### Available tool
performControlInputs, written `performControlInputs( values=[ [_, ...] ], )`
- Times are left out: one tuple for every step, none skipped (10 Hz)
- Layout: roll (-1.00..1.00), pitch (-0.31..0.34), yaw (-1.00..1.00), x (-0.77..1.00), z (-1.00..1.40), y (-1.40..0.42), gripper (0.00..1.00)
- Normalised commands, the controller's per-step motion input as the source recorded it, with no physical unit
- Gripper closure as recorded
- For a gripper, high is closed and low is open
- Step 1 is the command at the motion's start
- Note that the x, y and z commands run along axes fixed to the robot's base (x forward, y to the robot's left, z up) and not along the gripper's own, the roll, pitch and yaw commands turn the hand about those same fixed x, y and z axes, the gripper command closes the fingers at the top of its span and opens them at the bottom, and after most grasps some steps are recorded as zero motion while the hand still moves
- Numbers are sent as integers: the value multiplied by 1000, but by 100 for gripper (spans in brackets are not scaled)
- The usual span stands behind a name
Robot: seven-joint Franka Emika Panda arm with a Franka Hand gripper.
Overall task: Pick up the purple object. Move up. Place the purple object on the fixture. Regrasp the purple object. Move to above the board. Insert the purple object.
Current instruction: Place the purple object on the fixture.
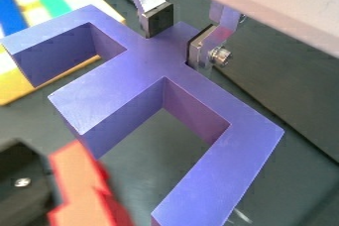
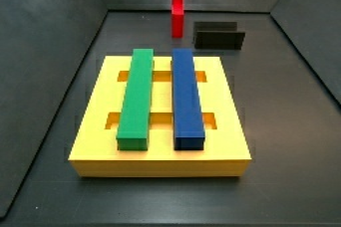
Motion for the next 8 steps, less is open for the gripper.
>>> performControlInputs(
  values=[
    [-151,200,257,720,326,-486,100],
    [-126,217,211,814,269,-429,100],
    [-71,206,194,857,294,-403,100],
    [-80,249,191,869,269,-354,100],
    [0,414,191,860,223,-197,100],
    [0,434,217,843,186,-177,100],
    [-54,411,240,866,126,-151,100],
    [-83,394,243,877,120,-149,100]
  ],
)
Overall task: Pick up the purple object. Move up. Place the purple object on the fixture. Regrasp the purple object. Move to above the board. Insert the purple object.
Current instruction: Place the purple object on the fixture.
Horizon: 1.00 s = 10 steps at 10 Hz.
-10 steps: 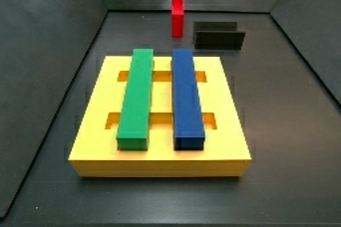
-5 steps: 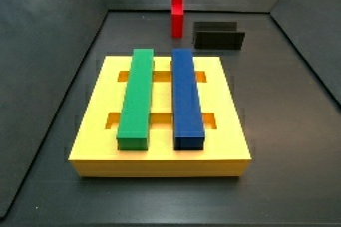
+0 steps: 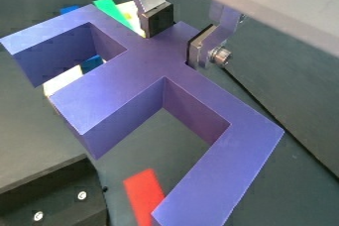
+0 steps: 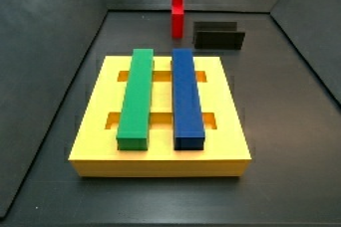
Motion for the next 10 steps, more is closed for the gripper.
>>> performControlInputs(
  values=[
    [-123,377,240,871,111,-171,100],
    [-174,389,246,857,74,-180,100],
    [-177,389,249,851,66,-183,100],
    [-223,369,271,826,17,-206,100],
    [-223,363,274,823,20,-217,100],
    [-231,351,263,831,34,-223,100],
    [-306,406,166,860,0,-203,100],
    [-306,391,157,877,0,-194,100],
    [-320,380,166,880,0,-171,100],
    [-274,383,217,837,46,-169,100]
  ],
)
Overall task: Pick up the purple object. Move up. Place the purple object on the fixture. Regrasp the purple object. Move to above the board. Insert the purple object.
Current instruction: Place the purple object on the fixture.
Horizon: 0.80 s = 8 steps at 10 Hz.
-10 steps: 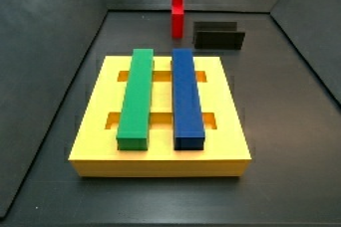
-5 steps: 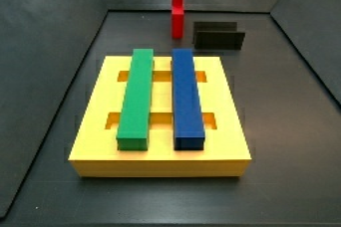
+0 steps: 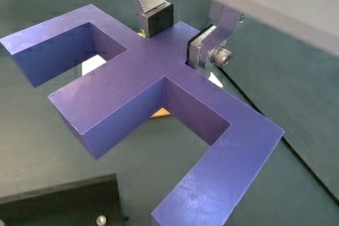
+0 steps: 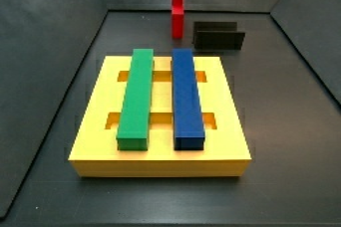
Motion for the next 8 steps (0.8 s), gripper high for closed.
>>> performControlInputs(
  values=[
    [-234,343,303,760,74,-189,100],
    [-143,229,440,663,74,-243,100],
    [-106,166,526,589,49,-289,100],
    [-134,157,557,531,31,-283,100],
    [-174,166,571,503,0,-274,100],
    [-234,189,583,460,0,-269,100],
    [-463,220,523,391,0,-131,100],
    [-566,237,477,380,-46,-63,100]
  ],
)
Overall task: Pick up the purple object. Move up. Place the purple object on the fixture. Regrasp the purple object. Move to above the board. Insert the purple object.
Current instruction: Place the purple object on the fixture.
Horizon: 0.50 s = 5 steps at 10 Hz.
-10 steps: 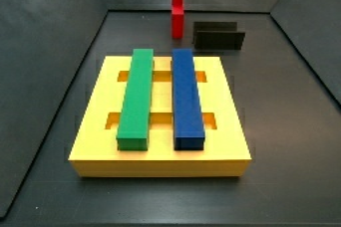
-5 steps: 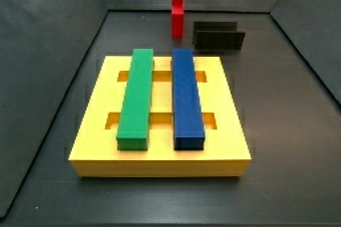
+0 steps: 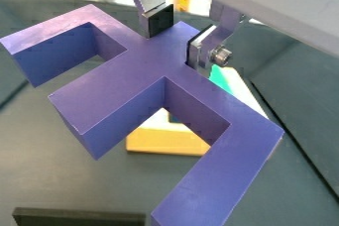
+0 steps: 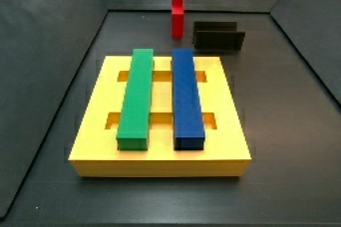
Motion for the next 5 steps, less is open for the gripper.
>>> performControlInputs(
  values=[
    [-594,231,471,360,-63,-31,100],
    [-589,223,503,329,-60,-49,100],
    [-574,229,546,283,-49,-66,100],
    [-546,217,586,234,-17,-74,100],
    [-514,214,620,220,0,-117,100]
  ],
)
